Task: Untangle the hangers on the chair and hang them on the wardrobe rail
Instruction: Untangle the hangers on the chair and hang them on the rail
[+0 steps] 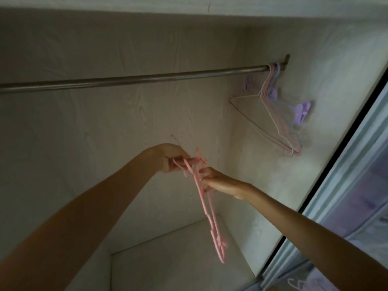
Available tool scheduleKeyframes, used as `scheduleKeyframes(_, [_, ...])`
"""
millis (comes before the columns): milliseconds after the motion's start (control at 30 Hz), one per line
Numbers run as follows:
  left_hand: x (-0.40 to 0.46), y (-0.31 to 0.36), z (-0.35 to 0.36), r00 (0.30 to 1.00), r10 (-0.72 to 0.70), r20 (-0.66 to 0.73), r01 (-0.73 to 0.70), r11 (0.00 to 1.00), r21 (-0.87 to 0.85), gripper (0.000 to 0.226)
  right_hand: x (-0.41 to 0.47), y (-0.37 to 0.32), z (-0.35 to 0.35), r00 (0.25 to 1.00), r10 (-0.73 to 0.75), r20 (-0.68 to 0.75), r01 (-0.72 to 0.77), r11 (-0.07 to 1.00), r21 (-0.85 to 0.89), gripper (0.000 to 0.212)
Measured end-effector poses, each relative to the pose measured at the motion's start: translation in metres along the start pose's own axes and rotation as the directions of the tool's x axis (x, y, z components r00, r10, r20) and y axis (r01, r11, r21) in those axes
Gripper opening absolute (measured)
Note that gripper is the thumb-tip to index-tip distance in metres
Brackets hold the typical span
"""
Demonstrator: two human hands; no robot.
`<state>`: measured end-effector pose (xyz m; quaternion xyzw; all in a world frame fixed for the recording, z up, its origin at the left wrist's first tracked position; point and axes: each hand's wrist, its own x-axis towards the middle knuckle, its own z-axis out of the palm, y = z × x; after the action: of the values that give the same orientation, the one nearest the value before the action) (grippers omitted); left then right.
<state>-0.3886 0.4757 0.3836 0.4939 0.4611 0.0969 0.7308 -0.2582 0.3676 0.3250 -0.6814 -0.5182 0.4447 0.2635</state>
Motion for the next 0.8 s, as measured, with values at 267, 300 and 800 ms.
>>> scheduleKeyframes(267, [-0.001, 0.013, 0.006, 1.0, 0.025, -0.009, -0.026, 0.985, -0.168, 0.027, 0.005, -0.003, -0.008, 0.912, -0.166, -0.374, 0.091, 0.973, -0.212, 0.043])
scheduleKeyframes(300, [-0.001, 0.015, 0.008, 1.0, 0.027, 0.003, -0.025, 0.979, -0.204, 0.034, 0.005, -0.006, -0.008, 0.898, -0.171, -0.405, 0.045, 0.952, -0.303, 0.04])
scheduleKeyframes(800, [0.027, 0.027, 0.002, 0.997, 0.075, -0.005, -0.069, 0.946, 0.317, 0.026, -0.013, 0.013, -0.063, 0.714, -0.162, -0.682, -0.359, 0.751, -0.554, 0.032])
